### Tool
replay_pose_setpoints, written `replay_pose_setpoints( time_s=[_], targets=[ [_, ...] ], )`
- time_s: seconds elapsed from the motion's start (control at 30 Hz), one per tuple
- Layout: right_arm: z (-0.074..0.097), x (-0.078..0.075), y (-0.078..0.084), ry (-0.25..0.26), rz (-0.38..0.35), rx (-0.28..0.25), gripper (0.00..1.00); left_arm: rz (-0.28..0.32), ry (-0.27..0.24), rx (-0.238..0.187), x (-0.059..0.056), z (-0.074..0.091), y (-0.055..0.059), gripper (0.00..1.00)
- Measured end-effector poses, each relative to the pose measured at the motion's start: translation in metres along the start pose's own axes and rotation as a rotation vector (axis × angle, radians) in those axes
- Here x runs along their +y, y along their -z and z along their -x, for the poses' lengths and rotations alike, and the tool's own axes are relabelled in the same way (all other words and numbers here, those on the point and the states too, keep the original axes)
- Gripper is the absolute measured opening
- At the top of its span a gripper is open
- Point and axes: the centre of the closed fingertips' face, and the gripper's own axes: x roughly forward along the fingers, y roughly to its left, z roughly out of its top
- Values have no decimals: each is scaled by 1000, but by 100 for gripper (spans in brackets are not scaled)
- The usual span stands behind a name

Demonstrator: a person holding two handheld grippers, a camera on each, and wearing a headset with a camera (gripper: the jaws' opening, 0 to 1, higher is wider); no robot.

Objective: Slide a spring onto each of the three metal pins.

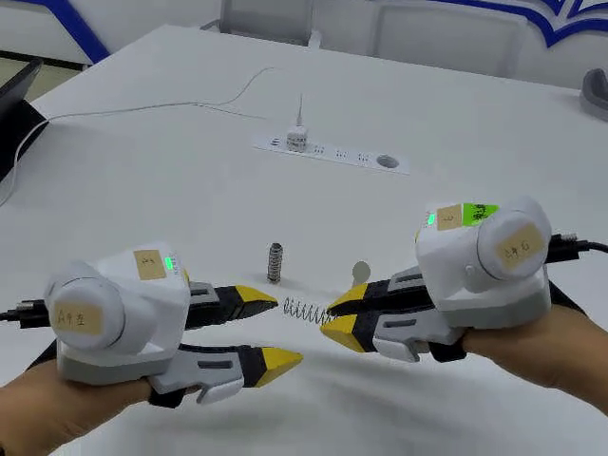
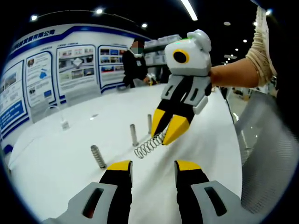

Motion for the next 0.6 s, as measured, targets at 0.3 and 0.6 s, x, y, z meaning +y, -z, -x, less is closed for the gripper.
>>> replay_pose_setpoints(
  time_s=[0.3,0.6],
  targets=[
    [2,2,-9,-16,40,9,11,-41,9,-1,-1,-2,-7,31],
    [3,9,-5,-40,82,47,11,-70,9,-5,-2,-1,-11,29]
  ],
)
